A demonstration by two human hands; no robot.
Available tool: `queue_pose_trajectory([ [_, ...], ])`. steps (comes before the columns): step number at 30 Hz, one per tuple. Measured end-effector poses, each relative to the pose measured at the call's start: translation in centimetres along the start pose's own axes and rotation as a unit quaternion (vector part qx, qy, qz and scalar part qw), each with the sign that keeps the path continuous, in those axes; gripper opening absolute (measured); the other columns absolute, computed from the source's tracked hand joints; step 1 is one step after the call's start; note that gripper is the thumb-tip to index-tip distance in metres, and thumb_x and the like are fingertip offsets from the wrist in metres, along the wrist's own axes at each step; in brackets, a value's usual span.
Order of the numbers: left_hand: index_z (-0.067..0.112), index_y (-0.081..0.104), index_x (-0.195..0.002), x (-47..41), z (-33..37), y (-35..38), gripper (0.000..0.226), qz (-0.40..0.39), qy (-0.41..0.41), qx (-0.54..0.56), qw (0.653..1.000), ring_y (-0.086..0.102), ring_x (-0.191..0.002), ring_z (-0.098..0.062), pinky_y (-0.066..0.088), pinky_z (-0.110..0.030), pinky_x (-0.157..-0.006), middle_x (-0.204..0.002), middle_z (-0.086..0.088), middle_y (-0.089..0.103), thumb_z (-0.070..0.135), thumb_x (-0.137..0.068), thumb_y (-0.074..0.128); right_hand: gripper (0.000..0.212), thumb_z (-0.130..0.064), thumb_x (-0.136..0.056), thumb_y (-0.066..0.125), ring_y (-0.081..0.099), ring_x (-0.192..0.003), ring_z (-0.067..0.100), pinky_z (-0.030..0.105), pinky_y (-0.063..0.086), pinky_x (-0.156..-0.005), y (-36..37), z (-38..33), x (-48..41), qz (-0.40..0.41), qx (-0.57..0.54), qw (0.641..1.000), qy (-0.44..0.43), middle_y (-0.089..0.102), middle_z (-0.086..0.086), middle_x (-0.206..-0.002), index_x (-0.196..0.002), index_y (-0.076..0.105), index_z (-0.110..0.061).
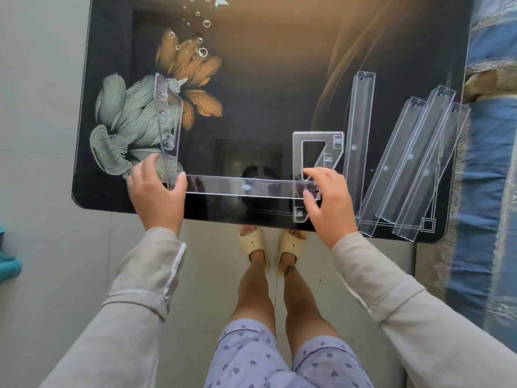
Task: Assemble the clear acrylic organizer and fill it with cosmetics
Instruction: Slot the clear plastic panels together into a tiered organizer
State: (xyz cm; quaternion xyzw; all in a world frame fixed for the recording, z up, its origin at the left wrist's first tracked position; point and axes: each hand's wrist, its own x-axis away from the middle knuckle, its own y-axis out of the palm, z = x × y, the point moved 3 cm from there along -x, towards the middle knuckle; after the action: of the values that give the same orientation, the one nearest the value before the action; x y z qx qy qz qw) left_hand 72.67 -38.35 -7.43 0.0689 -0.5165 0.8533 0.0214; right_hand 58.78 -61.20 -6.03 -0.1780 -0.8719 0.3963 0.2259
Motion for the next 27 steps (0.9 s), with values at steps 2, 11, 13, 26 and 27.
queue_pose_trajectory([
  [2,0.003,0.058,-0.115,1.8,2.3,-0.1,0.042,0.036,0.135,-0.035,0.99,0.054,-0.106,-0.037,0.035,-0.037,-0.094,-0.114,-0.019,0.061,0.021,-0.077,0.064,0.034,-0.004,-0.088,0.053,0.05,-0.115,0.022,0.024,0.035,-0.1,-1.0,1.1,0.5,0.033,-0.068,0.993,0.095,0.059,0.009,-0.12,-0.121,0.056,-0.009],
  [11,0.01,0.014,-0.147,8.4,10.5,9.8,0.089,-0.308,0.381,-0.185,0.852,0.017,-0.144,-0.022,0.007,-0.043,-0.12,-0.155,-0.006,0.023,0.04,-0.08,0.064,0.056,-0.003,-0.093,0.043,0.032,-0.138,0.018,0.03,0.029,-0.11,0.6,1.8,2.2,-0.038,-0.308,0.873,0.376,0.032,0.006,-0.151,-0.146,0.023,-0.011],
  [13,0.009,0.014,-0.147,8.9,10.7,10.5,0.092,-0.297,0.38,-0.19,0.855,0.018,-0.144,-0.025,0.009,-0.044,-0.12,-0.154,-0.01,0.024,0.04,-0.078,0.067,0.059,-0.004,-0.094,0.042,0.028,-0.141,0.019,0.031,0.027,-0.111,1.0,1.6,1.7,-0.034,-0.333,0.856,0.395,0.026,0.006,-0.154,-0.147,0.017,-0.011],
  [26,0.009,0.038,-0.138,8.6,10.0,11.0,0.077,-0.259,0.329,-0.124,0.899,0.029,-0.141,-0.021,0.01,-0.035,-0.119,-0.148,-0.007,0.04,0.035,-0.074,0.072,0.034,-0.01,-0.094,0.039,0.05,-0.121,0.035,0.042,0.039,-0.101,1.2,1.0,-0.6,0.044,-0.459,0.718,0.522,0.052,0.024,-0.132,-0.118,0.051,0.009],
  [27,0.01,0.04,-0.137,8.5,10.0,11.0,0.075,-0.254,0.323,-0.119,0.904,0.031,-0.14,-0.021,0.012,-0.035,-0.119,-0.147,-0.007,0.041,0.035,-0.074,0.072,0.03,-0.013,-0.094,0.039,0.054,-0.113,0.029,0.036,0.04,-0.092,1.1,1.0,-1.0,0.03,-0.459,0.72,0.519,0.057,0.019,-0.127,-0.114,0.054,0.004],
])
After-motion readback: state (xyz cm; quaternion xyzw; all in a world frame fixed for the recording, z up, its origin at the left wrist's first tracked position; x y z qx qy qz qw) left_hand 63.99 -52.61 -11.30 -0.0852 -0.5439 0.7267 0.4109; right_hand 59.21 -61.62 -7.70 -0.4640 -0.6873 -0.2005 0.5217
